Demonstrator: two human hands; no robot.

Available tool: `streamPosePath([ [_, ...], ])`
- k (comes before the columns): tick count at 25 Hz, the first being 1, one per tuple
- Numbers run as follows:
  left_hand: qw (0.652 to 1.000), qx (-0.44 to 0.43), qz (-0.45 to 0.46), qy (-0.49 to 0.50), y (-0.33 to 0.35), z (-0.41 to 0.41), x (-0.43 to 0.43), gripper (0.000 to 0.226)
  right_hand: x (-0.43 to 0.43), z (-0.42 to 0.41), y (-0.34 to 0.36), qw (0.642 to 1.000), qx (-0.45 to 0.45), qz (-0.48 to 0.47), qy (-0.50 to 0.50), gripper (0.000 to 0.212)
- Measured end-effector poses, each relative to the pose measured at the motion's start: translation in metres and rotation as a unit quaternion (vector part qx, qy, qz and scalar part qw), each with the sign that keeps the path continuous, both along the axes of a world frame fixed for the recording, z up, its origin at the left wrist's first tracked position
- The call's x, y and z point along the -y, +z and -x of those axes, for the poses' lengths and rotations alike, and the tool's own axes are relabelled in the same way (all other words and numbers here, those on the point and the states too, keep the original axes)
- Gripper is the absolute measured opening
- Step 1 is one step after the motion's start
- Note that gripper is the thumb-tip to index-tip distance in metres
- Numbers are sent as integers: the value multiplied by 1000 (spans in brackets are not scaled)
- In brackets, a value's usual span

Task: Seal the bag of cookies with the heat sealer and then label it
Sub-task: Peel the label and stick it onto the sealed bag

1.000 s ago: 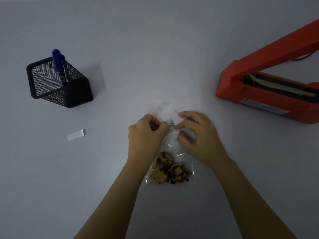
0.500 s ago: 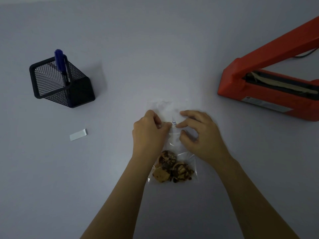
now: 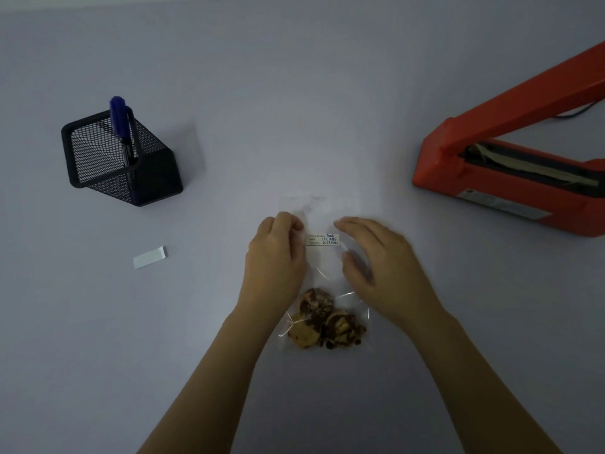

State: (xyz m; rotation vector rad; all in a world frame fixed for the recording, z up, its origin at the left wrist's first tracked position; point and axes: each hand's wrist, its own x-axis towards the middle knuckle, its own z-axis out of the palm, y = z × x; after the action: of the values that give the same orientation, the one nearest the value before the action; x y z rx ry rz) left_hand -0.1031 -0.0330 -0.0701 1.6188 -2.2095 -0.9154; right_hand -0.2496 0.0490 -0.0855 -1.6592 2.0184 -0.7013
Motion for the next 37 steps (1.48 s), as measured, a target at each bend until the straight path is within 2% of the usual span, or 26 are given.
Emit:
streamPosePath([
  [4, 979, 67, 115, -153, -13, -24, -12, 40, -9, -7, 3, 993, -100, -52, 24, 47],
  [9, 959, 123, 106, -234, -10, -40, -12, 52, -12, -10, 2, 982, -160, -88, 42, 51],
  [16, 958, 140, 90, -234, -9, -37, -5, 60, -9, -12, 0, 979, -180, -88, 34, 51],
  [28, 955, 159, 105, -227, -13, -31, -3, 60, -9, -15, -2, 980, -185, -73, 26, 50],
  [37, 953, 153, 126, -230, -12, -30, -3, 50, -9, -14, -7, 979, -189, -73, 24, 50],
])
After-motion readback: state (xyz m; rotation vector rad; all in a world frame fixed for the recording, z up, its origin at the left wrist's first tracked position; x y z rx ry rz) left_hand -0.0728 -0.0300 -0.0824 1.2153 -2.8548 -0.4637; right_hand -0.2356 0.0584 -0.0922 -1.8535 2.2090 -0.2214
